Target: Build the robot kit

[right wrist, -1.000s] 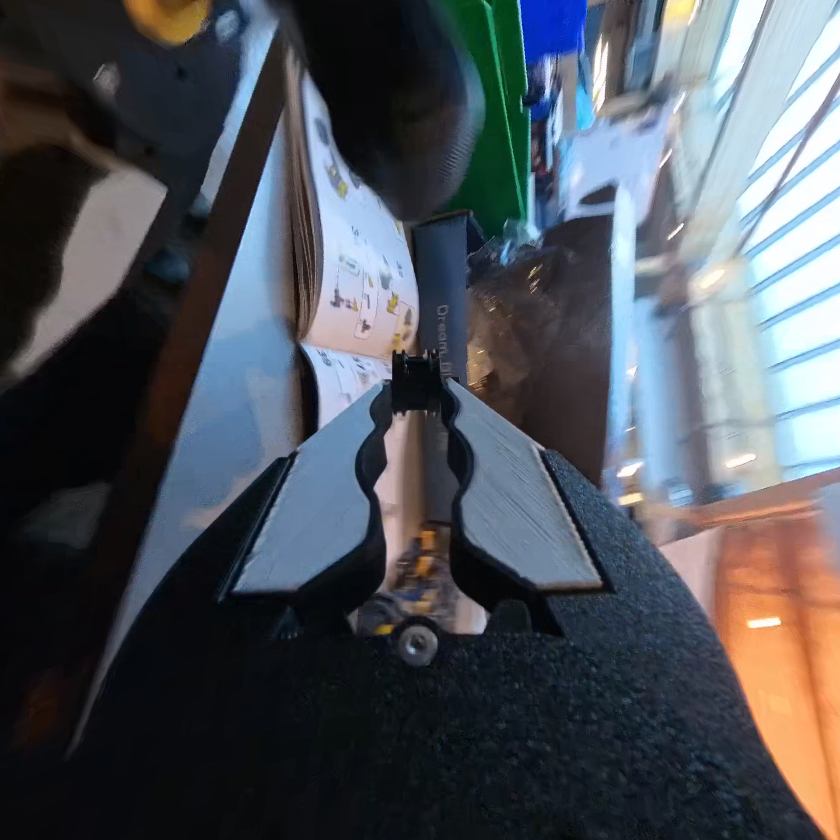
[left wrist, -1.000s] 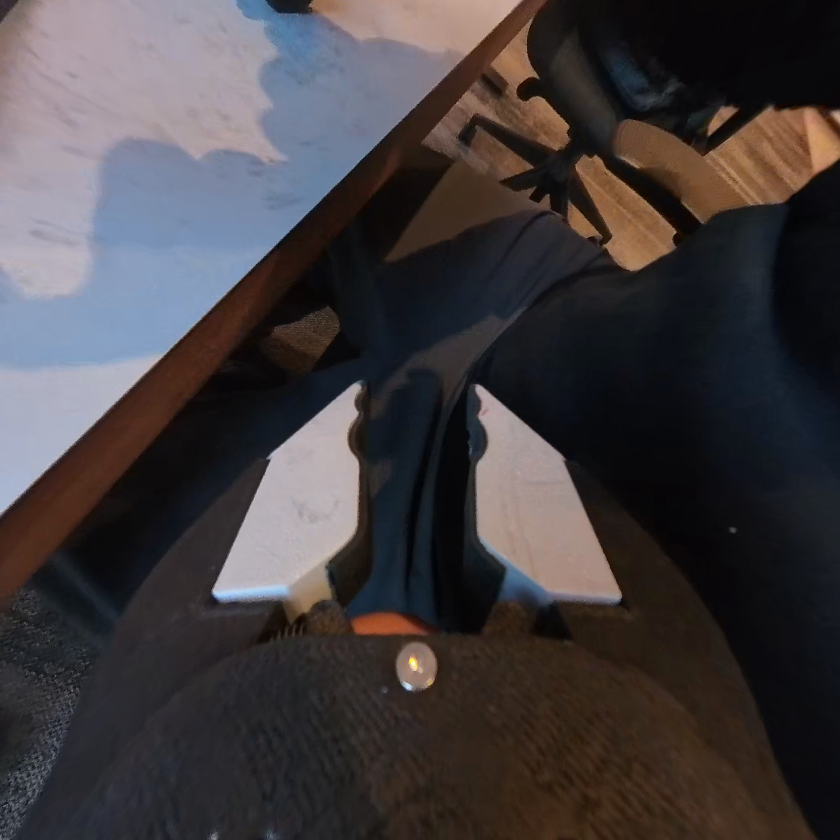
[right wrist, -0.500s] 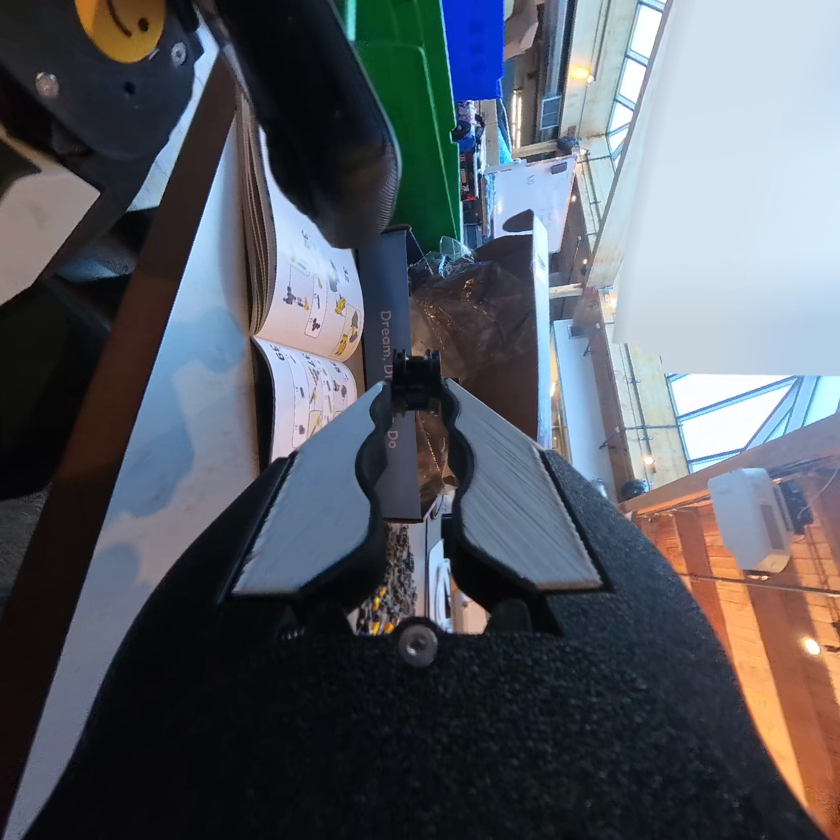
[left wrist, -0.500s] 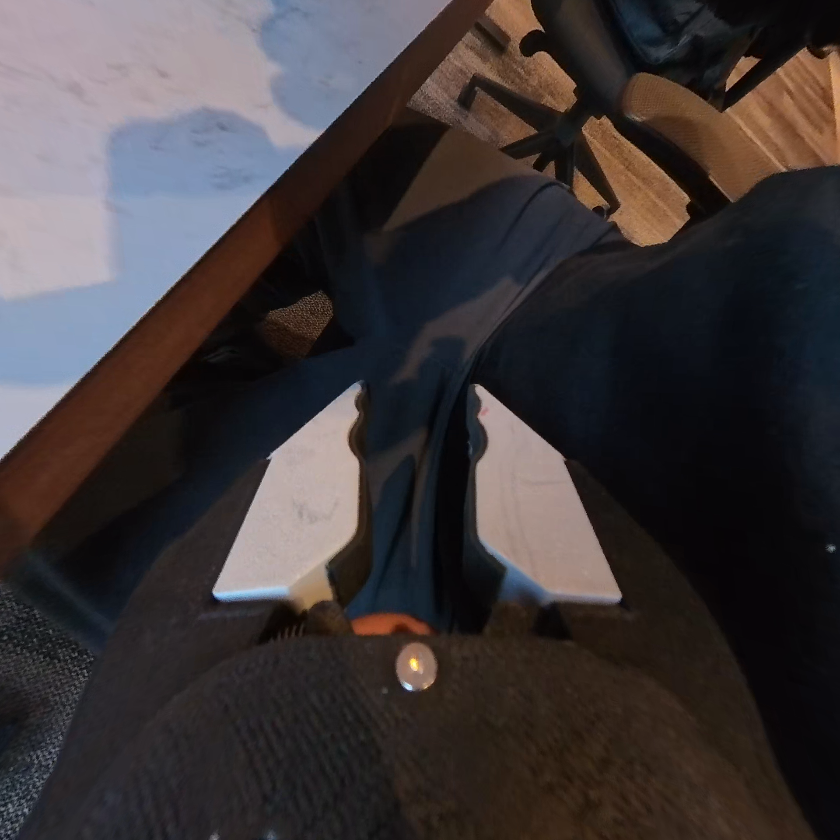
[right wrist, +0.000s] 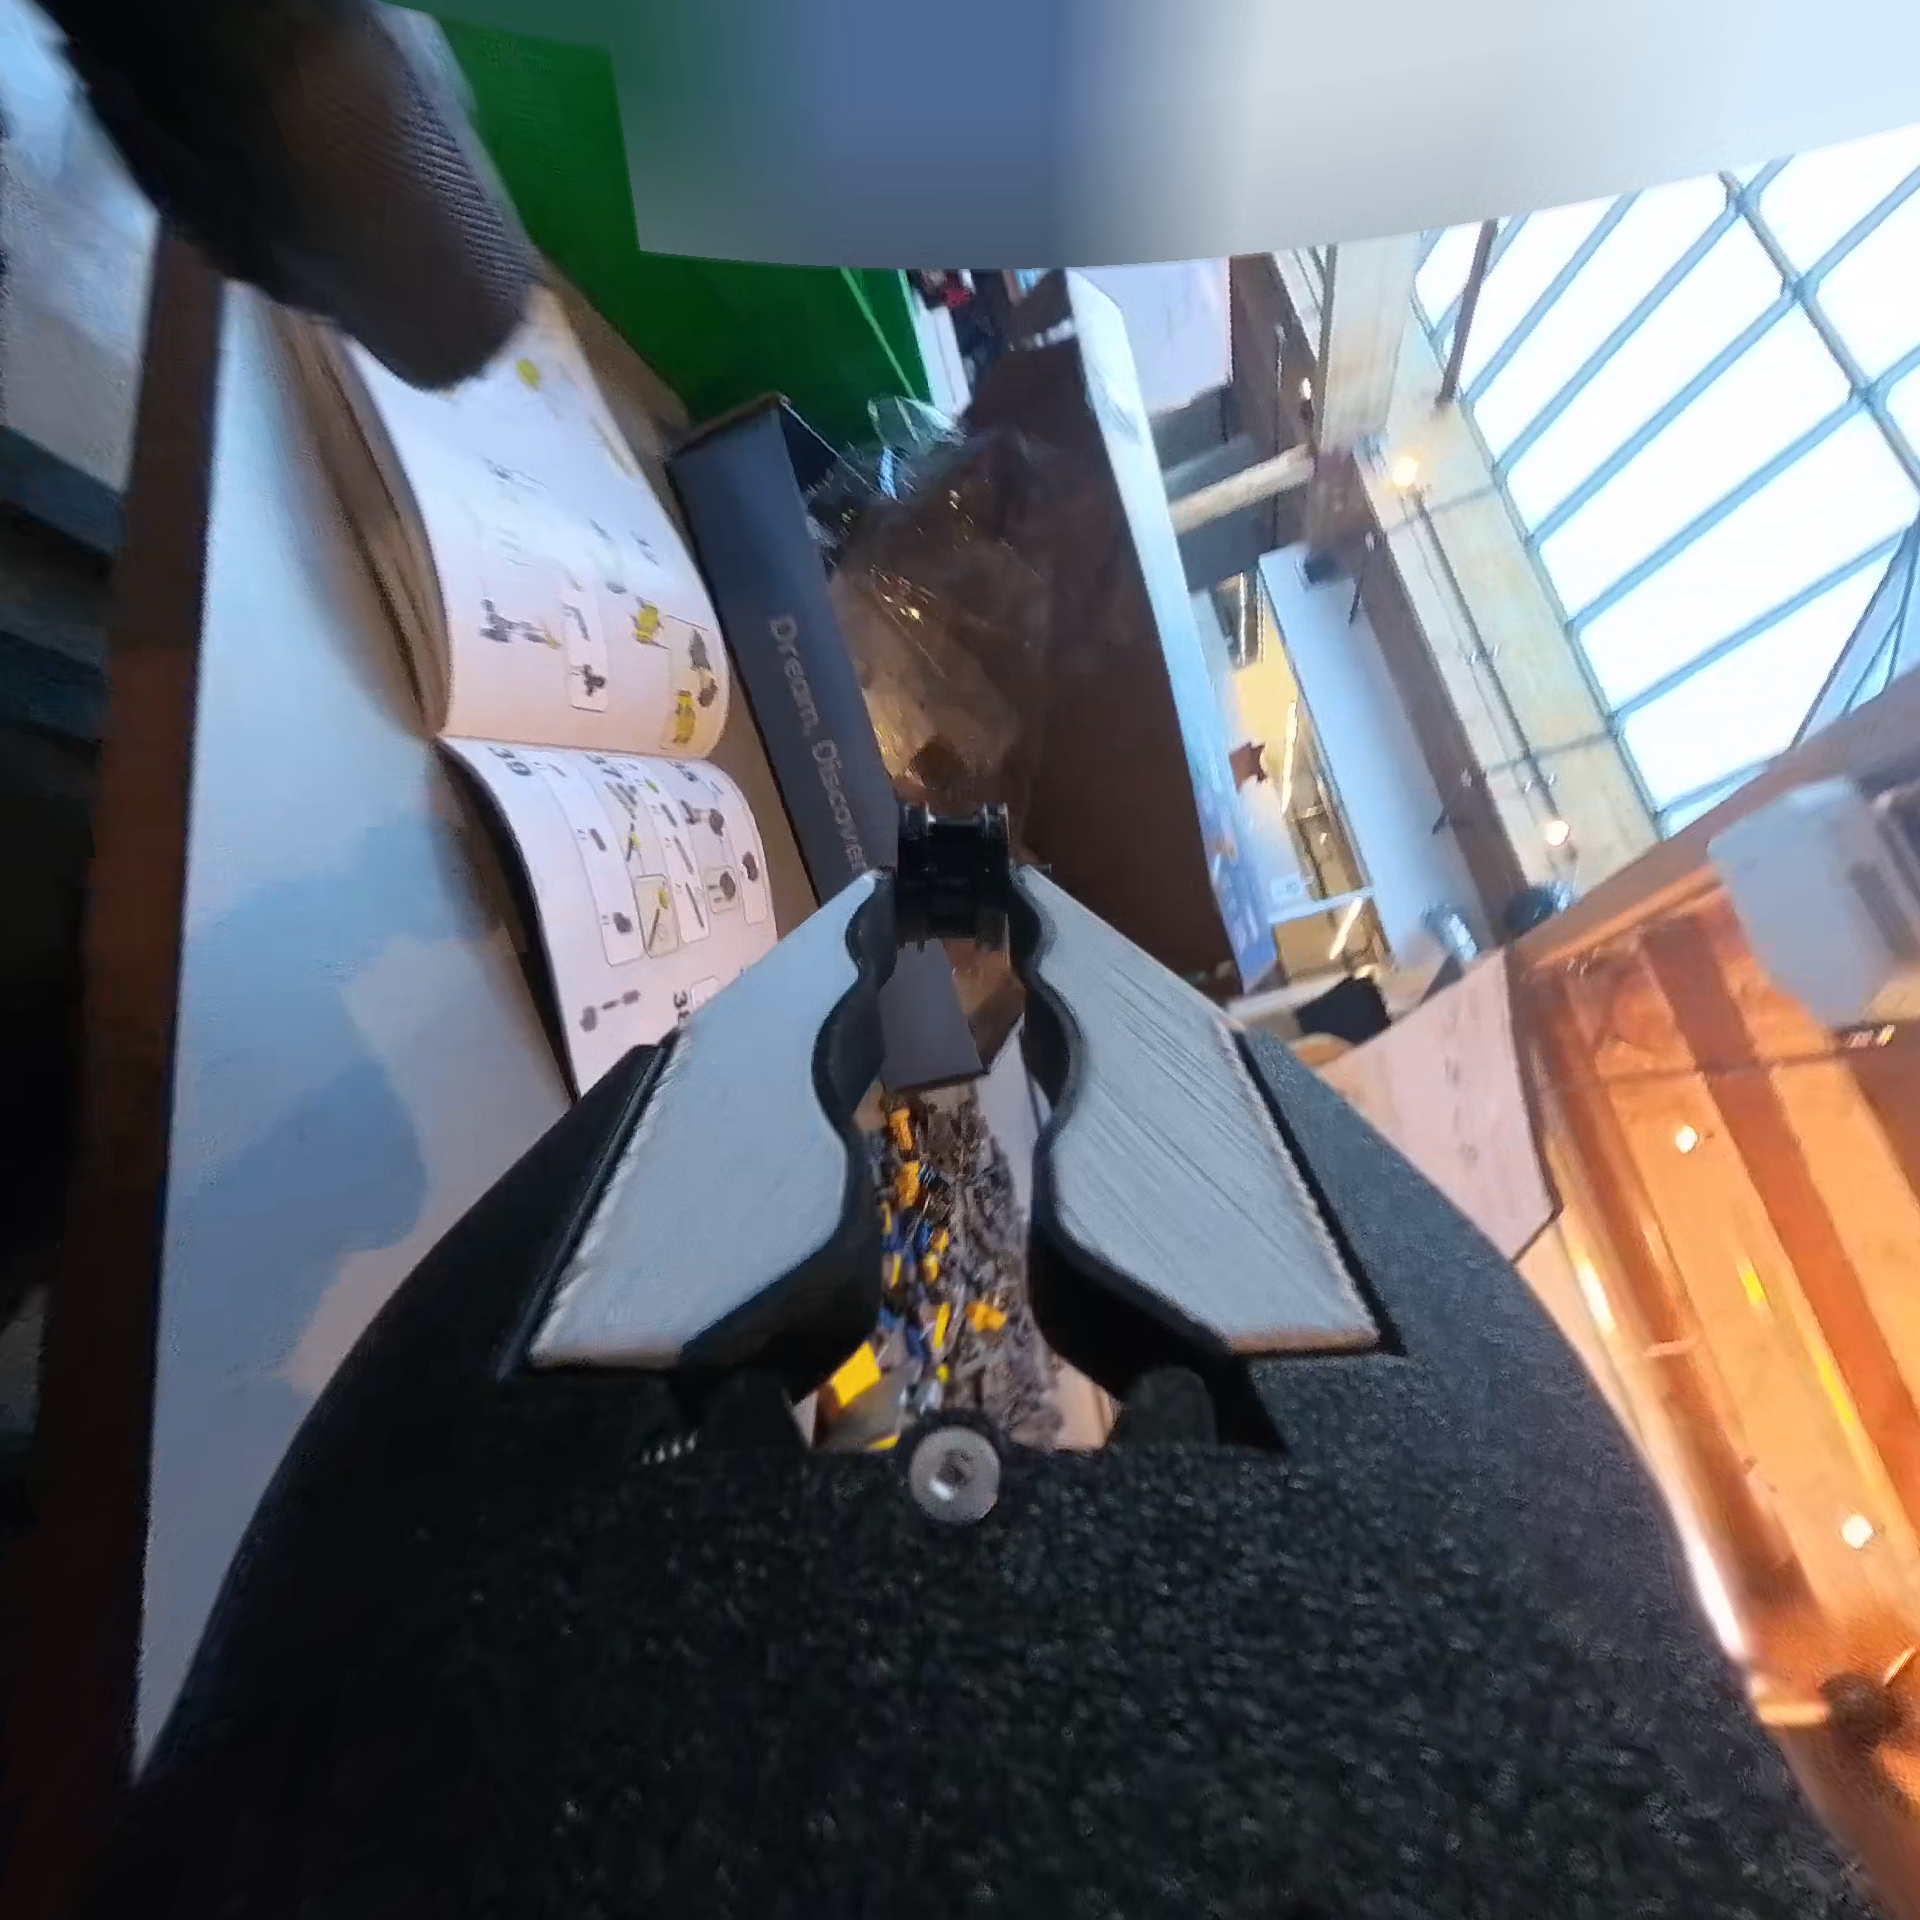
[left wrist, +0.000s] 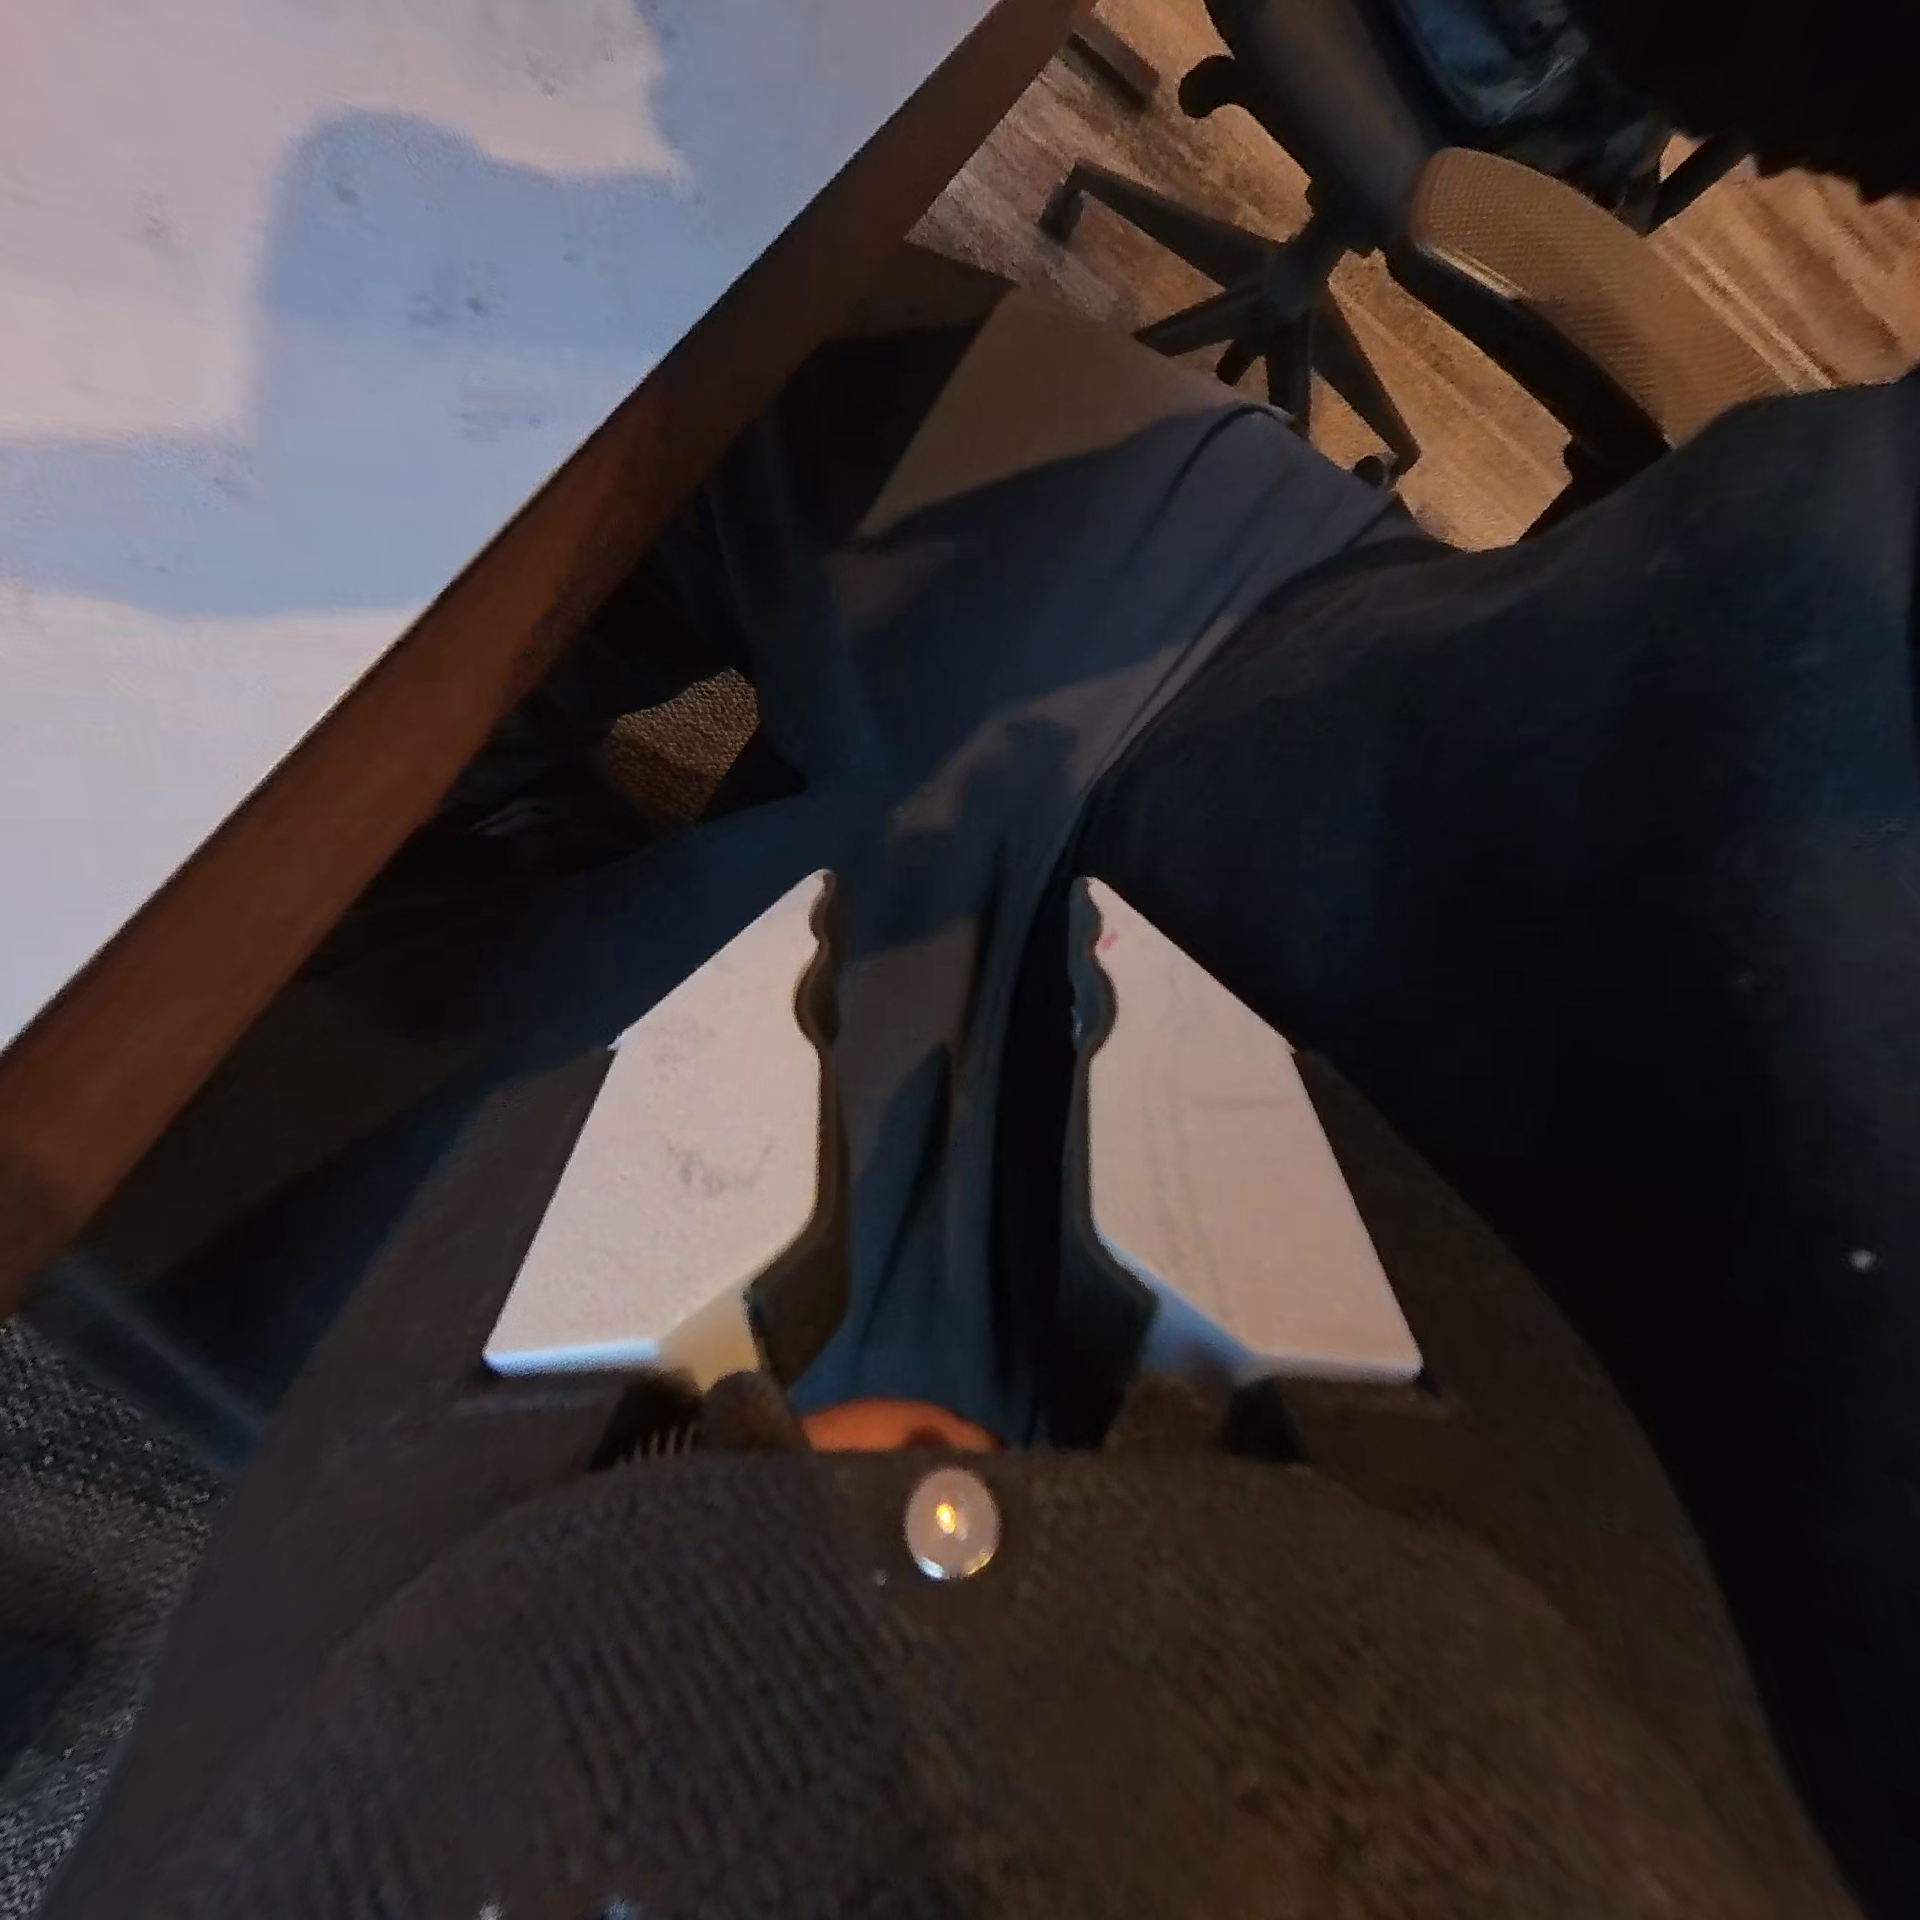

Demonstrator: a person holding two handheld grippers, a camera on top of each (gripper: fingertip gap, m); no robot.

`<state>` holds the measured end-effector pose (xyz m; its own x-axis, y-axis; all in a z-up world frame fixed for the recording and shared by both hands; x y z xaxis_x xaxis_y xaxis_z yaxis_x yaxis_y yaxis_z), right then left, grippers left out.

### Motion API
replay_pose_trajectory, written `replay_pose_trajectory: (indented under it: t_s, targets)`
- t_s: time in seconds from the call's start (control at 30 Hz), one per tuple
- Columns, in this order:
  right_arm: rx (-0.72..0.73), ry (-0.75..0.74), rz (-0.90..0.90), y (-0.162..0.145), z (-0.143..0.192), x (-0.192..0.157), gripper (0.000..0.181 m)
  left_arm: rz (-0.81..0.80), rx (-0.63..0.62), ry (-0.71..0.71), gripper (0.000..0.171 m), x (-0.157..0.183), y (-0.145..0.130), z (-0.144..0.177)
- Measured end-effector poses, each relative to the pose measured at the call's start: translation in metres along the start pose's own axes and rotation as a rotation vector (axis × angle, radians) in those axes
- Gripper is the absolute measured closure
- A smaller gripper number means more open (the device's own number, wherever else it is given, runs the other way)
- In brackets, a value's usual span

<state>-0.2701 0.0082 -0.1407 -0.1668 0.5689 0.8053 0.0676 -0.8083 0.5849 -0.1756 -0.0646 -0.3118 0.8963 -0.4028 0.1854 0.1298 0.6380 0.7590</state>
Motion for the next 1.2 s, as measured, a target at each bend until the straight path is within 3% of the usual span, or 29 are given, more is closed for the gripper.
replay_pose_trajectory:
  t_s: [0.43,0.73,0.97,1.07,1.2]
  targets:
    - [-0.03,-0.093,-0.833,-0.056,0.045,0.065,0.161,-0.001,0.01,-0.003,0.129,0.001,0.002,-0.001]
    - [-0.087,-0.174,-1.163,-0.113,0.092,0.067,0.161,-0.021,0.077,0.036,0.125,-0.002,0.014,0.002]
    - [-0.191,-0.187,-1.11,-0.139,0.128,0.04,0.161,-0.029,0.214,0.078,0.115,-0.006,0.041,0.006]
    - [-0.261,-0.194,-0.938,-0.144,0.136,0.029,0.161,-0.063,0.283,0.17,0.114,-0.011,0.065,0.01]
    - [-0.348,-0.211,-0.607,-0.148,0.143,0.017,0.161,-0.088,0.376,0.218,0.123,-0.012,0.12,0.004]
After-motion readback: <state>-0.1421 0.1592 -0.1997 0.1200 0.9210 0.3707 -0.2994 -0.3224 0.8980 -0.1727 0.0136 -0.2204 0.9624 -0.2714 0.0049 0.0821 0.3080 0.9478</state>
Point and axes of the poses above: each gripper's, where its closed fingertips meet, z back along the fingers, y out of its top, x = y × z across the jaws, the point moved 1 cm from there along z, back along the fingers, and after that the axes turned 14 degrees about -z, right-handed, at the moved point
